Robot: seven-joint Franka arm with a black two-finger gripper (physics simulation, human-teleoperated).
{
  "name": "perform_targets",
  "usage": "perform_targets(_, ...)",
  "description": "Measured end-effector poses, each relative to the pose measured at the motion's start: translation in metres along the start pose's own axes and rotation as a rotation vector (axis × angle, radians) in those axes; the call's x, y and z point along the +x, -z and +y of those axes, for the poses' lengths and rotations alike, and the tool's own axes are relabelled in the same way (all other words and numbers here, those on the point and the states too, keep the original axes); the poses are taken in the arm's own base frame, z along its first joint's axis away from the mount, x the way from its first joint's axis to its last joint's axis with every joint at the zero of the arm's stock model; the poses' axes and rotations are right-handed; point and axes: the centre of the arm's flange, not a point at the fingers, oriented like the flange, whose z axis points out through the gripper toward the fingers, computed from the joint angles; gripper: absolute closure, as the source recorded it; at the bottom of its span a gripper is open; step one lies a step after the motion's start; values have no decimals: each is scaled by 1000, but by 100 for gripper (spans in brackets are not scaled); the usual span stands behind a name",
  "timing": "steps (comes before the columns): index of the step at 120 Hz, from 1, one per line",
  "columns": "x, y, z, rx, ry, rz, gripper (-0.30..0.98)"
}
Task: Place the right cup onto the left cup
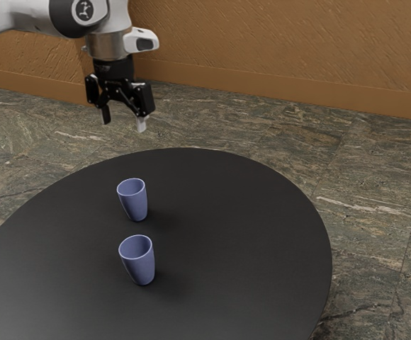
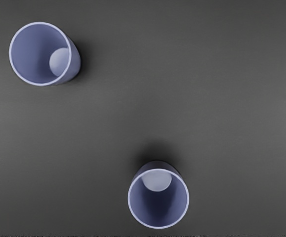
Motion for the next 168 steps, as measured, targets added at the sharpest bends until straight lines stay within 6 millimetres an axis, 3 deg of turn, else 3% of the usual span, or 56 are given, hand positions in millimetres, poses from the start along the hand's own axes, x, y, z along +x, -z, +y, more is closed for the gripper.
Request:
perform_targets(32, -4, -4, 4, -4, -11, -2, 0)
perform_targets(62, -1, -64, 8, -3, -19, -69, 0)
perform_targets(113, 3, -142, 30, -10, -54, -83, 0)
perform_targets(141, -4, -186, 31, -26, -36, -100, 0)
perform_targets(168, -18, -218, 56, -51, 5, -116, 0)
